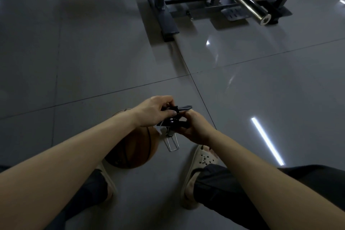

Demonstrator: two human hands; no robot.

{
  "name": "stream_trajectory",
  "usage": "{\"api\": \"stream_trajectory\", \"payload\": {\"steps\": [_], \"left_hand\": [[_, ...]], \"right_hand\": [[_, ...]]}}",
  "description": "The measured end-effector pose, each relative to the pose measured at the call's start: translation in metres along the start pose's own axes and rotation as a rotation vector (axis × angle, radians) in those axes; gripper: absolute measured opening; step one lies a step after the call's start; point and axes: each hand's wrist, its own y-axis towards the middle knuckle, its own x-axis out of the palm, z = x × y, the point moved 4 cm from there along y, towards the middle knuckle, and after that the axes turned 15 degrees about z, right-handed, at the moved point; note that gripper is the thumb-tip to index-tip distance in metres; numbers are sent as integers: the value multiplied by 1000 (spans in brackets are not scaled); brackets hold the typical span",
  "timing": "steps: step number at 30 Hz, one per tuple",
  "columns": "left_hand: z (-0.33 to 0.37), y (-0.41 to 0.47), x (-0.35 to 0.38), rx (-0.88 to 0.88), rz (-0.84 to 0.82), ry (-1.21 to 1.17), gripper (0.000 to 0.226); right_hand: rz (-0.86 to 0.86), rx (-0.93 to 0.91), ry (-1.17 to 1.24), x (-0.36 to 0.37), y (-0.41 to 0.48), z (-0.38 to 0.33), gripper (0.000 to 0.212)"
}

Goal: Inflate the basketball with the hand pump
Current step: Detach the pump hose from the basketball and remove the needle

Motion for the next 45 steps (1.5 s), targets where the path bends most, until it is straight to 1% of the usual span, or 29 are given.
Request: {"api": "stream_trajectory", "payload": {"steps": [4, 7, 9, 12, 14, 16, 18, 19, 22, 23, 24, 26, 27, 28, 29, 32, 33, 36, 37, 39, 41, 43, 45], "left_hand": [[2, -1, 2, 36, 11, 46, 7], [3, -3, 9, 74, 17, 60, 9], [4, -5, 11, 100, 30, 66, 10], [5, -2, 9, 107, 73, 72, 9], [7, -1, 5, 100, 130, 45, 8], [9, 2, 3, 80, 167, -37, 7], [8, 7, 0, 16, 167, -137, 11], [10, 8, -3, -26, 163, -191, 19], [18, 6, -15, -191, 164, -477, 62], [21, 3, -19, -260, 173, -577, 71], [24, 1, -22, -325, 178, -671, 74], [26, 1, -19, -416, 156, -768, 65], [31, -2, -18, -415, 128, -728, 58], [31, -2, -13, -393, 99, -634, 51], [35, -3, -9, -351, 57, -522, 50], [46, 3, 10, -213, -33, -255, 61], [49, 7, 18, -167, -43, -209, 60], [55, 24, 40, -42, -38, -139, 41], [57, 30, 45, -17, -31, -110, 39], [62, 42, 56, 14, -45, -76, 39], [66, 61, 74, 37, -100, -69, 37], [70, 76, 88, 55, -127, -68, 39], [76, 100, 111, 76, -162, -83, 39]], "right_hand": [[-1, -38, -7, -1, -1, -2, 34], [8, -16, 25, -1, -2, 1, 27], [14, -5, -1, -1, -2, 1, 23], [31, 4, -19, -5, -1, -3, 20], [56, 11, -23, -9, 3, -6, 20], [87, -9, -47, -17, 7, -12, 21], [109, -32, -64, -27, 10, -20, 20], [122, -38, -72, -35, 9, -25, 20], [167, -35, -91, -61, 8, -40, 20], [198, -23, -98, -72, 7, -44, 22], [239, -11, -103, -84, 6, -49, 24], [313, 21, -94, -105, 8, -53, 25], [348, 38, -77, -116, 6, -57, 22], [375, 63, -45, -123, 6, -57, 20], [406, 94, -10, -130, 4, -58, 18], [449, 192, 102, -139, 3, -52, 15], [447, 217, 144, -140, 3, -49, 13], [472, 270, 309, -142, 1, -35, 9], [492, 302, 381, -143, -1, -29, 9], [533, 368, 508, -146, -4, -15, 10], [579, 444, 593, -151, -4, 10, 18], [582, 502, 650, -152, -7, 31, 26], [554, 556, 665, -150, -10, 62, 26]]}}
